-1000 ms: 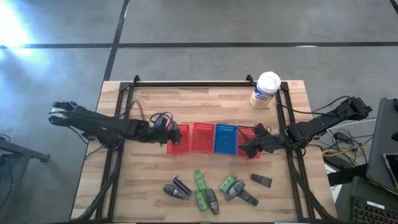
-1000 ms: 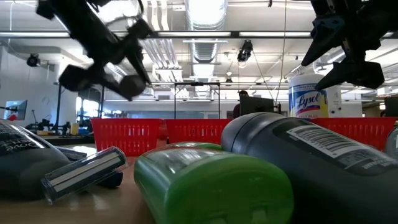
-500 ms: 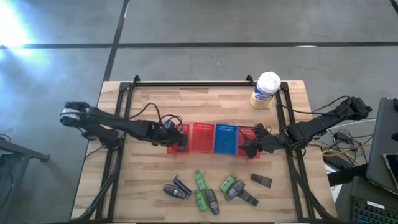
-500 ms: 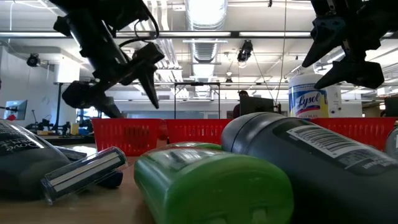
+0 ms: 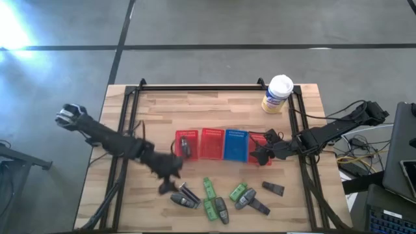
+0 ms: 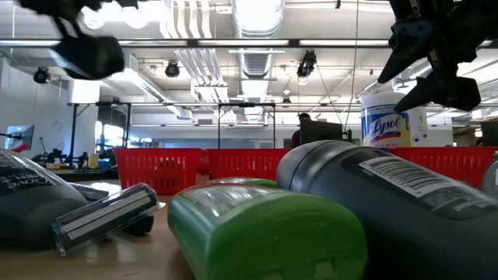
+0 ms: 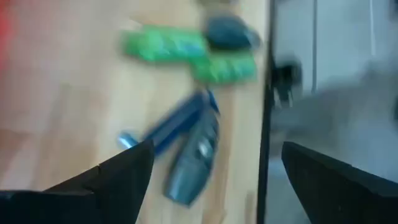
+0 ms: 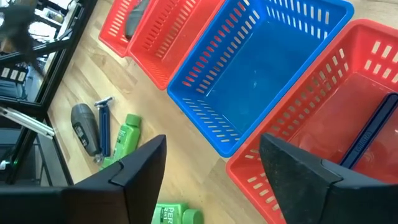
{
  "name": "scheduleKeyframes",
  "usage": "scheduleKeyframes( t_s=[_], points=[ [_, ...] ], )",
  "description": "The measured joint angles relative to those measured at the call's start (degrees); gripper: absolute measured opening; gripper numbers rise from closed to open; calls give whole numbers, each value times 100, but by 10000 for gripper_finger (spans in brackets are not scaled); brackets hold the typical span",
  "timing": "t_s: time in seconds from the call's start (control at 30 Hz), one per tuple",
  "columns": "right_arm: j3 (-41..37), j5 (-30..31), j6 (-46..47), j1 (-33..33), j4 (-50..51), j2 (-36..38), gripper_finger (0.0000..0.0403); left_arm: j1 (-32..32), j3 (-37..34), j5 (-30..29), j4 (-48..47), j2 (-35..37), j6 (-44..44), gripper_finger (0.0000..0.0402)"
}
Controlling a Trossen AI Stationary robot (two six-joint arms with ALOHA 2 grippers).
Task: Pick & Place Travel size toiletries
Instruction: Put the gray deodorant into the left orange basket
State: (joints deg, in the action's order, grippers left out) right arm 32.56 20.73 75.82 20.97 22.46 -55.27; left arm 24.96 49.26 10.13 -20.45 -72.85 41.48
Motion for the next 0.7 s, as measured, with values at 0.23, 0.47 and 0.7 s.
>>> scheduleKeyframes(
  t_s=[0.23,0.47,0.7],
  points=[
    [0,0,8,-2,2,0,270,1059,311,-924,-233,-907,-1318,344],
    [0,-46,59,-1,4,0,279,1207,1285,-1435,-1388,-2143,-2151,341],
    [0,-285,68,2,4,0,287,1228,1689,-1475,-1875,-2743,-1916,341]
  ],
)
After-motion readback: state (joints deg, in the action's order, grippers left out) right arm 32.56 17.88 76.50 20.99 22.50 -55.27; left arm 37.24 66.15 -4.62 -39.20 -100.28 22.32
